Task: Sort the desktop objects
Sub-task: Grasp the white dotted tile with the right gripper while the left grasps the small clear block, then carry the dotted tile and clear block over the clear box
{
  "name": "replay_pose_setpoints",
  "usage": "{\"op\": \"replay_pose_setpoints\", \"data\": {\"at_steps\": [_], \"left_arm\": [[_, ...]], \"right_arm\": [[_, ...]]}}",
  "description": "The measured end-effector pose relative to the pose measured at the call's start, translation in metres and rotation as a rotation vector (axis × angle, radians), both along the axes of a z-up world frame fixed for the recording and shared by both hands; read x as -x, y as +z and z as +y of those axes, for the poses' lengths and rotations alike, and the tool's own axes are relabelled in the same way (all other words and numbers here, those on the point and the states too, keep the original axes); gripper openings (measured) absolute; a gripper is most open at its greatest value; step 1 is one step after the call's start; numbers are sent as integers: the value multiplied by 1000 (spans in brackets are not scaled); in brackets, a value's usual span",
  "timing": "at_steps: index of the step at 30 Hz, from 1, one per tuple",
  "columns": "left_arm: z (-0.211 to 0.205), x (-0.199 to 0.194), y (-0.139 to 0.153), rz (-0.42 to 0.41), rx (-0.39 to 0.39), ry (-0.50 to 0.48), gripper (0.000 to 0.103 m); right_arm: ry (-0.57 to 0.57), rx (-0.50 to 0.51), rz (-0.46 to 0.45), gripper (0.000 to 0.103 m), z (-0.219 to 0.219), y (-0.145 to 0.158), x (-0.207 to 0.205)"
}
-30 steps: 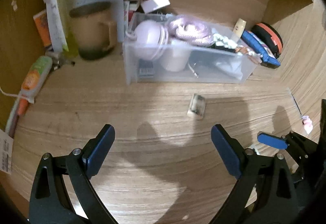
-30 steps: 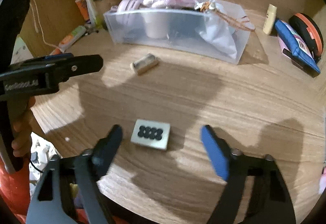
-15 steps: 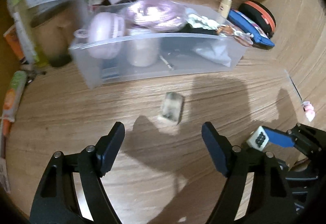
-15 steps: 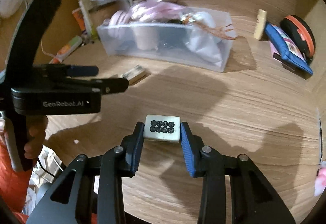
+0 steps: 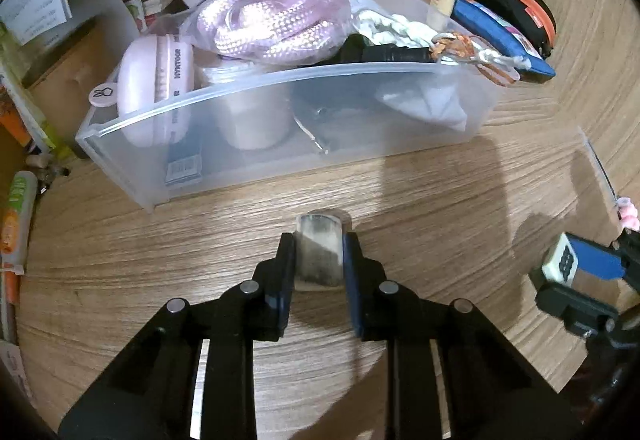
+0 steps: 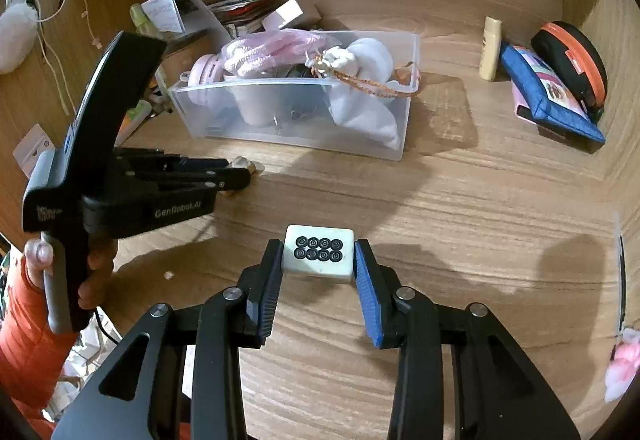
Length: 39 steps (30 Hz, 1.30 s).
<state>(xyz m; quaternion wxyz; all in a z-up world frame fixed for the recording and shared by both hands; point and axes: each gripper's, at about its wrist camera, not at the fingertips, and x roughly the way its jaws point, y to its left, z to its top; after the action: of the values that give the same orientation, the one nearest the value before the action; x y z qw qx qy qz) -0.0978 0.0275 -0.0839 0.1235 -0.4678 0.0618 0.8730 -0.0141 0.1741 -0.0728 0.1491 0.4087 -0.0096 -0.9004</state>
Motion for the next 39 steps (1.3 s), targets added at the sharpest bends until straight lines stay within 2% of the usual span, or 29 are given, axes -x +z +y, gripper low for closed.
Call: {"op": "replay_pose_setpoints", "data": {"at_steps": [6, 17, 27, 39], "left_arm": [[-9, -14, 5, 25, -31, 20, 23], [-22, -40, 41, 130, -88, 57, 23], [-40, -52, 79, 242, -148, 107, 23], [-52, -46, 114, 327, -178, 124, 23]], "right_arm": [[2, 6, -3, 33, 1, 1, 8], [16, -10, 22, 32, -8, 13, 13], [19, -4, 111, 32, -11, 50, 24], [2, 6, 211, 33, -8, 89, 42]]}}
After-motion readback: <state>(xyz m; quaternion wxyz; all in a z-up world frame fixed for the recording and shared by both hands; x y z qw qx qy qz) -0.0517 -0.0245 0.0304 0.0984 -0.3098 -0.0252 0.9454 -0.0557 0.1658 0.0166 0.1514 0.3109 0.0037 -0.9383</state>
